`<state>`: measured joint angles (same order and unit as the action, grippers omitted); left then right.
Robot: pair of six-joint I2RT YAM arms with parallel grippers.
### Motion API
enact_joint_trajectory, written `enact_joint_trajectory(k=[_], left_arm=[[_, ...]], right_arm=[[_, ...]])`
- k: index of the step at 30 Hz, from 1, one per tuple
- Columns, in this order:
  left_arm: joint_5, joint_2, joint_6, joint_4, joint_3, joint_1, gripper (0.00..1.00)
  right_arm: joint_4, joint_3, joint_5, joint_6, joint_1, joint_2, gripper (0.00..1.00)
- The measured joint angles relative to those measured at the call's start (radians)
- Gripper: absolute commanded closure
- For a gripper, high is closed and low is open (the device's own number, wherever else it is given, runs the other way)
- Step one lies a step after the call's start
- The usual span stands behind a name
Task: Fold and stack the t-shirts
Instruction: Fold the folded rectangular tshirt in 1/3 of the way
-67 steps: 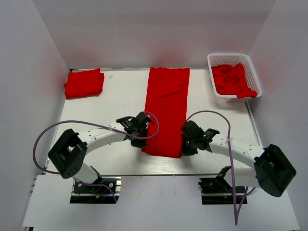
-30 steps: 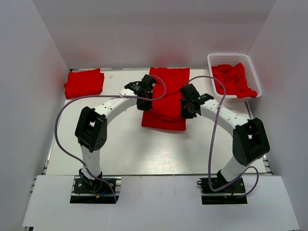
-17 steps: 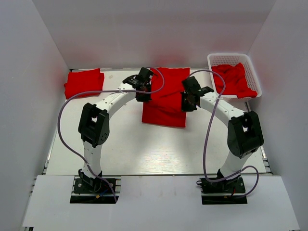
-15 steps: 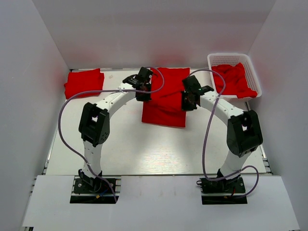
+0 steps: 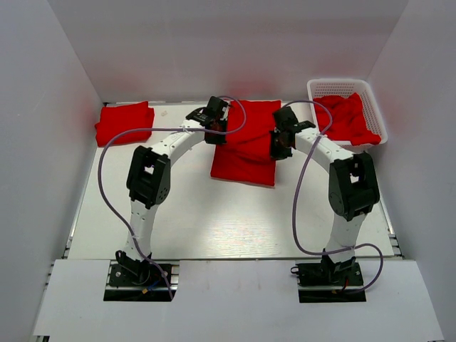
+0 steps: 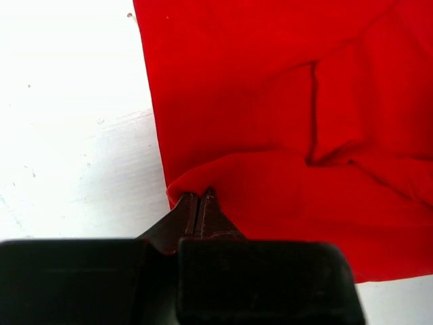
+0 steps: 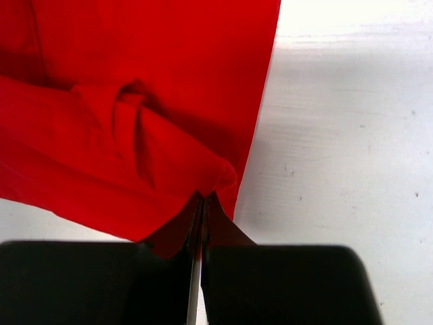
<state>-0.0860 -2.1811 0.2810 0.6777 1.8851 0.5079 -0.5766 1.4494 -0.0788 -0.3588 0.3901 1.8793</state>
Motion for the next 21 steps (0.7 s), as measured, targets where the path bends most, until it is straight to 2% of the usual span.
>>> enact_joint_trajectory(k=[21], left_arm=[[0.03, -0.088, -0.043, -0.074, 0.027, -0.038, 1.0]], right_arm=[[0.026, 0.098, 0.06, 0.005, -0.053, 0.105, 1.0]])
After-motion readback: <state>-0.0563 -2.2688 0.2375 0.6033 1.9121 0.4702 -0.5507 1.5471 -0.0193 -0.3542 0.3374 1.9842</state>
